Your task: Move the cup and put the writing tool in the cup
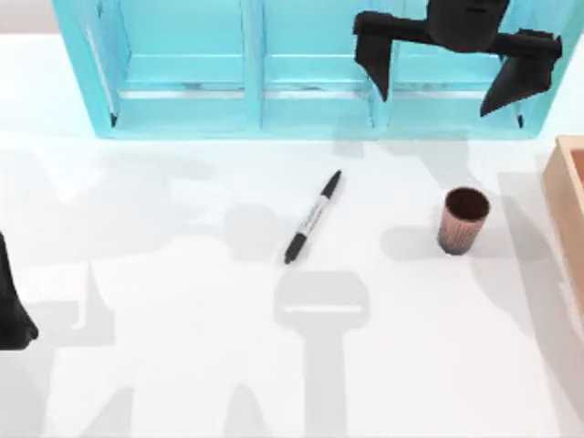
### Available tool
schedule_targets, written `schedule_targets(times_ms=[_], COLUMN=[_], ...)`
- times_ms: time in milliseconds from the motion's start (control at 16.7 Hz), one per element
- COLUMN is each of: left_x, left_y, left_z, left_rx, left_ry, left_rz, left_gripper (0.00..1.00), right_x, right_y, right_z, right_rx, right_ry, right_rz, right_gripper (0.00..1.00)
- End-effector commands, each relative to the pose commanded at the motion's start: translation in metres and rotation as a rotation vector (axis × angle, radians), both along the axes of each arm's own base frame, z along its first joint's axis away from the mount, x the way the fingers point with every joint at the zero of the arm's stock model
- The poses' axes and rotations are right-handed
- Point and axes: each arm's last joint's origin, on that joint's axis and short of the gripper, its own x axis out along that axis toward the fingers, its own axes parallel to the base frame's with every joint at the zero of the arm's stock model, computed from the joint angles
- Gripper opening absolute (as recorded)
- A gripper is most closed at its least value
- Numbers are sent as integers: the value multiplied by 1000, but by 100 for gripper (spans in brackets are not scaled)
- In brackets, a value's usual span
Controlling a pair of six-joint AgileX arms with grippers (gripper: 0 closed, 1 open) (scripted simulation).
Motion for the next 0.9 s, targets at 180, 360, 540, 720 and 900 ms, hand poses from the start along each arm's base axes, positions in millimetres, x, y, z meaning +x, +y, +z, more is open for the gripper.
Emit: schedule_targets(times_ms=[180, 360, 540, 720, 900], left_x=[0, 0, 0, 0, 0], left_y=[0, 0, 0, 0, 0], left_z=[0, 0, 0, 0, 0], left_rx=[0, 0, 0, 0, 0], left_ry=[0, 0, 0, 0, 0], left_rz=[0, 0, 0, 0, 0], left_gripper=[100, 100, 100, 100, 100], right_x=[3, -2, -9, -10, -8], right_y=[34, 61, 75, 76, 76], right_z=[-44, -82, -103, -104, -111], right_rx=[80, 144, 168, 170, 168], right_ry=[14, 38, 61, 63, 65], right_rz=[-139, -249, -294, -297, -298], right_gripper=[100, 100, 100, 100, 100])
